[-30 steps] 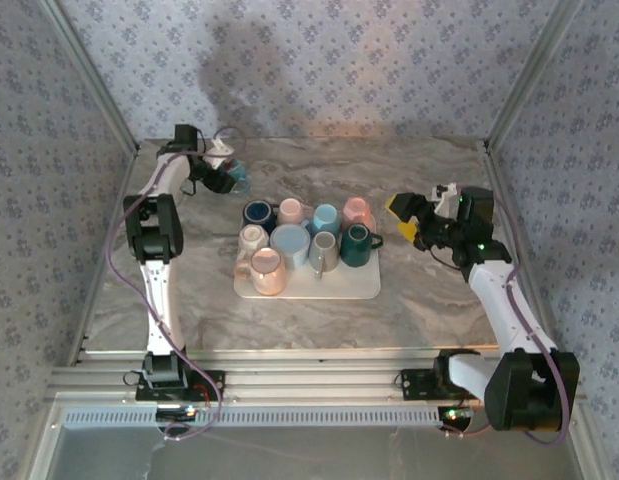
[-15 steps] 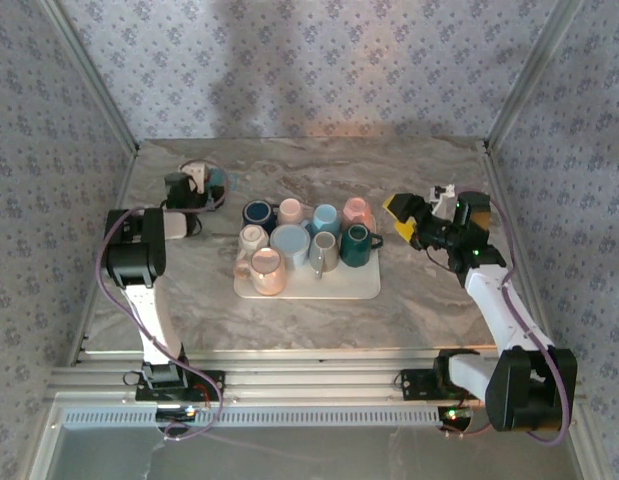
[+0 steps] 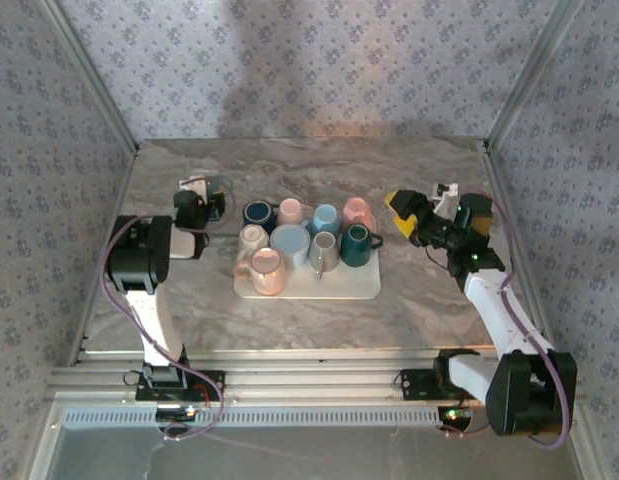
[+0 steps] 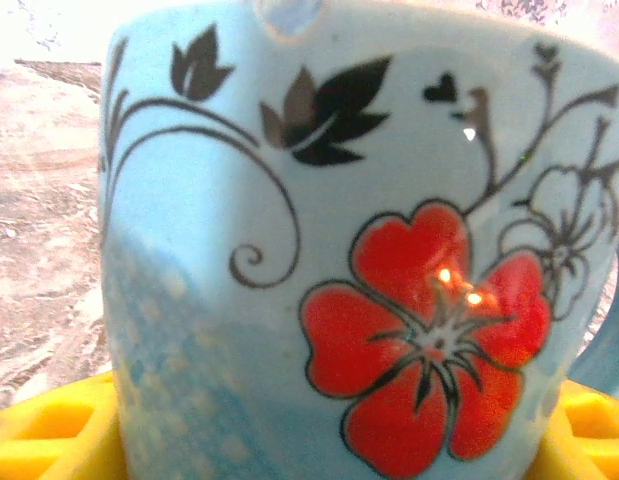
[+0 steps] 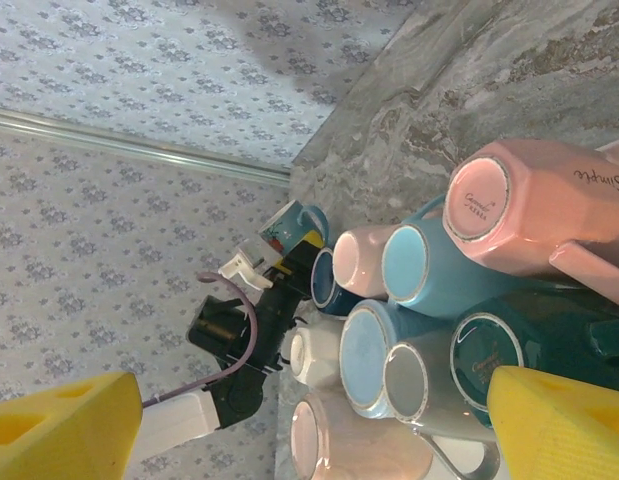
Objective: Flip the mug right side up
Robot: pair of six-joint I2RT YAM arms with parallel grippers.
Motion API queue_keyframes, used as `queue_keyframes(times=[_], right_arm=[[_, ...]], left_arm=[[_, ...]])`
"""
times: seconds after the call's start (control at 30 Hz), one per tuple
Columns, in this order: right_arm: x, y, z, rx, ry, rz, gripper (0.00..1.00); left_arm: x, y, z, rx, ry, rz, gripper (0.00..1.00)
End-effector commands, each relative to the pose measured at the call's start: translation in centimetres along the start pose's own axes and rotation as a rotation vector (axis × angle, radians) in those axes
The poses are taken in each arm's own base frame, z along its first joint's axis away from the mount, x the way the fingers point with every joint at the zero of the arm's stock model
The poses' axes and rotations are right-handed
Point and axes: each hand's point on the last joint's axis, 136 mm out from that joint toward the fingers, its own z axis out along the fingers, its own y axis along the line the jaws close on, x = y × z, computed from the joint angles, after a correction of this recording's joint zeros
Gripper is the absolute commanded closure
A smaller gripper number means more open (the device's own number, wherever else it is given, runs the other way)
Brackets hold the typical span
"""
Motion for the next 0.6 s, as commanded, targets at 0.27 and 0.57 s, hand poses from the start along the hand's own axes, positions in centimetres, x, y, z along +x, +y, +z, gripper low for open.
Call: queue_keyframes(times=[0.27,0.57], right_arm=[[-1.7,3.0,-1.0,-0.043,-0.058,-0.066,0.08],[-2.7,5.0,-1.7,-0.061,-0.088,-0.095,0.08]], left_arm=[[-4.3,0.6,-2.6,-0.012,-0.151,-0.027,0.28],[-4.4,2.1,-2.4,0.014,-0.148,-0.111,0.36]])
